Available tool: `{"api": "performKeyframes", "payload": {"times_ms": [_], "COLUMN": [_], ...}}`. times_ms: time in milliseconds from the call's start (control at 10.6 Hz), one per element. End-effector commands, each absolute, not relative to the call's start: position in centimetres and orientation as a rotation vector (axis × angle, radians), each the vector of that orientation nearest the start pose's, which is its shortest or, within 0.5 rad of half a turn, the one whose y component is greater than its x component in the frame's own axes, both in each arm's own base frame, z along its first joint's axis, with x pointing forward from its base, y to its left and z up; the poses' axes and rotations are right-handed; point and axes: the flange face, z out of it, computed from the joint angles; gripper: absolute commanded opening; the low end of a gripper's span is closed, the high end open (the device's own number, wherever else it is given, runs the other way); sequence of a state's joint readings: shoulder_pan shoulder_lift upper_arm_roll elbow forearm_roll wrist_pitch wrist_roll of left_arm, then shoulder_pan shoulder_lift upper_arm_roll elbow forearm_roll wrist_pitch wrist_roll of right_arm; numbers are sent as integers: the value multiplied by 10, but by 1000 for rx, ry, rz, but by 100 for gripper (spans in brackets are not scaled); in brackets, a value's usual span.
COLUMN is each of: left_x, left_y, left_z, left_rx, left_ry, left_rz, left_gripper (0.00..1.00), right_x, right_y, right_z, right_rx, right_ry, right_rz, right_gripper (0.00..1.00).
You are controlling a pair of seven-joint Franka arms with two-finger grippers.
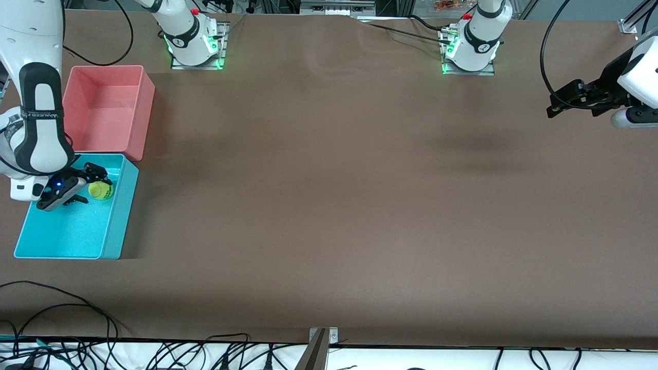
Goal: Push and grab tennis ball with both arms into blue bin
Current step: 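Lower the ball into the cyan bin and open the right gripper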
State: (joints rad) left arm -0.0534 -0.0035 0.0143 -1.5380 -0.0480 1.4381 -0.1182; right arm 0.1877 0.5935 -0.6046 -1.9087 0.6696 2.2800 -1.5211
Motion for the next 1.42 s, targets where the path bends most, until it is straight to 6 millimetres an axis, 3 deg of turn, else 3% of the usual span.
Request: {"api": "performKeyframes", "payload": {"times_ms": [0, 378, 756, 1039, 1322], "left_x": [541, 540, 541, 541, 541], "left_y": [-22, -30, -22, -20, -21], "left_z": [635, 638, 638, 637, 637], "left_rx": [-3168, -3169, -3170, -3169, -3169], "left_ry": [-122, -105, -117, -124, -122], "left_rz": [170, 161, 158, 162, 162], "left_gripper": [100, 100, 100, 100, 100], "right_x": [598, 614, 633, 643, 649], "right_y": [-215, -189, -149, -131, -115], "right_z": [261, 309, 354, 380, 426], "right_rx": [-2725, -2693, -2665, -2709, -2717], "right_ry": [-1050, -1010, -982, -955, -901], "right_rz": [-224, -260, -206, -155, -97], "right_gripper": [100, 100, 100, 100, 100]}}
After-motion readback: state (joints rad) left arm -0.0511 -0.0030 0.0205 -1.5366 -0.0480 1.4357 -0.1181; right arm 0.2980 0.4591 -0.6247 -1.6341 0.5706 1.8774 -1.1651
